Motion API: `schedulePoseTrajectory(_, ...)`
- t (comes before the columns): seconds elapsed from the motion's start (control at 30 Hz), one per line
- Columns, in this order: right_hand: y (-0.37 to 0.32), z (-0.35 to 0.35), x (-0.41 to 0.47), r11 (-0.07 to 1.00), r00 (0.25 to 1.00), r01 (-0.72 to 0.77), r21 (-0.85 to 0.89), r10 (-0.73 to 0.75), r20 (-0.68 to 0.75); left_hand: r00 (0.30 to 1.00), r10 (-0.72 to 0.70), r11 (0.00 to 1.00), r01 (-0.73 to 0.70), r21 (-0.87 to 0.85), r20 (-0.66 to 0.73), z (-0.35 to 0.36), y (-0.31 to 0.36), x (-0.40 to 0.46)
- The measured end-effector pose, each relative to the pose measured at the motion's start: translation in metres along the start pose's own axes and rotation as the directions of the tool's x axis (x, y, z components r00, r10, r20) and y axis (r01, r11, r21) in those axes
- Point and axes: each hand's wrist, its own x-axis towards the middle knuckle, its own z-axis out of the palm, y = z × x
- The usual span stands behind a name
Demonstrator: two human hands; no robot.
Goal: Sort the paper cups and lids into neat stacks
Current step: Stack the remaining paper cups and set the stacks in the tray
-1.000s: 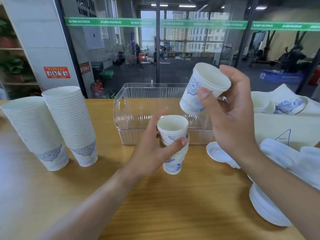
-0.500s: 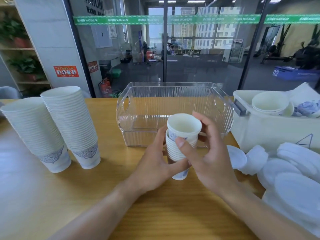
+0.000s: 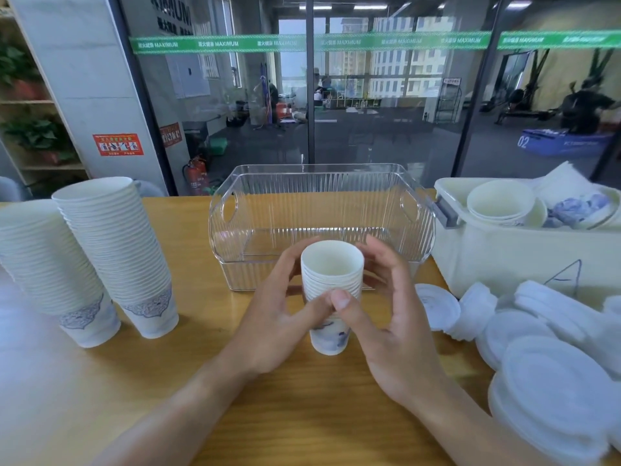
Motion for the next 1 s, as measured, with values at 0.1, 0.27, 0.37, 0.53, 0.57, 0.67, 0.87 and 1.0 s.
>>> schedulePoseTrajectory(0.1,-0.003,-0.007,-0.004,1.000,0.999,-0.008,-0.028,0.007,-0.033,0.999,0.024,0.999,-0.025,-0.034,-0.044,-0.004,0.003,0.002)
schedulePoseTrajectory(0.27,-0.022,-0.038,-0.004,0.995,0.997,0.018,-0.094,-0.026,-0.078,0.993,0.069,0.998,-0.068,0.011,-0.098,-0.013,0.020,0.014)
schedulePoseTrajectory(0.37,-0.038,-0.069,0.005,0.990,0.991,0.039,-0.132,-0.055,-0.121,0.997,0.071,0.989,-0.065,0.134,-0.042,-0.011,0.040,0.027)
schedulePoseTrajectory(0.53,-0.048,-0.134,0.035,0.965,0.979,0.034,-0.260,-0.084,-0.185,0.991,0.105,0.917,-0.130,0.378,0.087,0.013,0.078,0.058)
schedulePoseTrajectory(0.57,-0.047,-0.148,0.042,0.956,0.977,0.012,-0.293,-0.074,-0.202,0.987,0.097,0.901,-0.140,0.411,0.124,0.022,0.085,0.065)
schedulePoseTrajectory(0.67,-0.039,-0.188,0.058,0.921,0.965,-0.058,-0.385,-0.047,-0.258,0.970,0.078,0.856,-0.184,0.483,0.231,0.052,0.102,0.085)
schedulePoseTrajectory(0.87,-0.014,-0.241,0.079,0.826,0.946,-0.168,-0.539,-0.020,-0.325,0.943,0.044,0.823,-0.221,0.523,0.329,0.108,0.109,0.127)
schedulePoseTrajectory(1.0,-0.003,-0.261,0.095,0.715,0.953,-0.217,-0.664,0.008,-0.302,0.950,0.021,0.853,-0.179,0.490,0.311,0.131,0.102,0.146)
